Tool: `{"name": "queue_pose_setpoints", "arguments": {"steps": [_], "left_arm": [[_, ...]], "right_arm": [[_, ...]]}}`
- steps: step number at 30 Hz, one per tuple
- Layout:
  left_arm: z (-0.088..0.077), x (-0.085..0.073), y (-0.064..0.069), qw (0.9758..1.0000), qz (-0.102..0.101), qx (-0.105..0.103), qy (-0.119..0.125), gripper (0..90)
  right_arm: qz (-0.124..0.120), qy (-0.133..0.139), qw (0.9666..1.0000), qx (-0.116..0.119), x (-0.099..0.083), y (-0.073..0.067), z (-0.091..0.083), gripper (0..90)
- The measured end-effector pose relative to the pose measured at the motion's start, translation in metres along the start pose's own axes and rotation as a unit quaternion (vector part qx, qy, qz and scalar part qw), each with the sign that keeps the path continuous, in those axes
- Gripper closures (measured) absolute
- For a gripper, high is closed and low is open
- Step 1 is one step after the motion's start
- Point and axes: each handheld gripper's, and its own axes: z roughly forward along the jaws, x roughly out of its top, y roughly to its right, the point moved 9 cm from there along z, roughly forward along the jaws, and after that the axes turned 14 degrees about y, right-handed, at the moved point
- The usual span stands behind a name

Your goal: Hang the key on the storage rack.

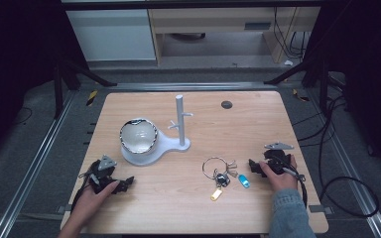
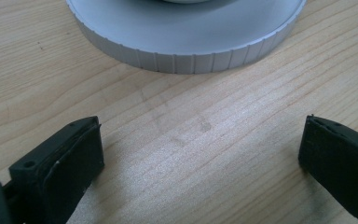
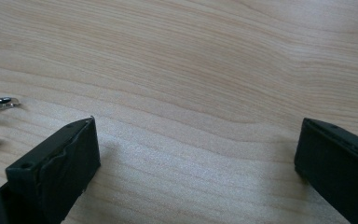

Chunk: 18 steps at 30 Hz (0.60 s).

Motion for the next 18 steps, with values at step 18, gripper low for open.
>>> {"name": "queue_pose_setpoints", "arguments": {"steps": [18], "left_arm": [[0.0, 0.0, 0.0, 1.0, 0.0, 0.0, 0.0, 0.0]], "right_arm": [[-0.032, -0.043, 0.9979, 0.037, 0.004, -0.002, -0.019, 20.7]]}}
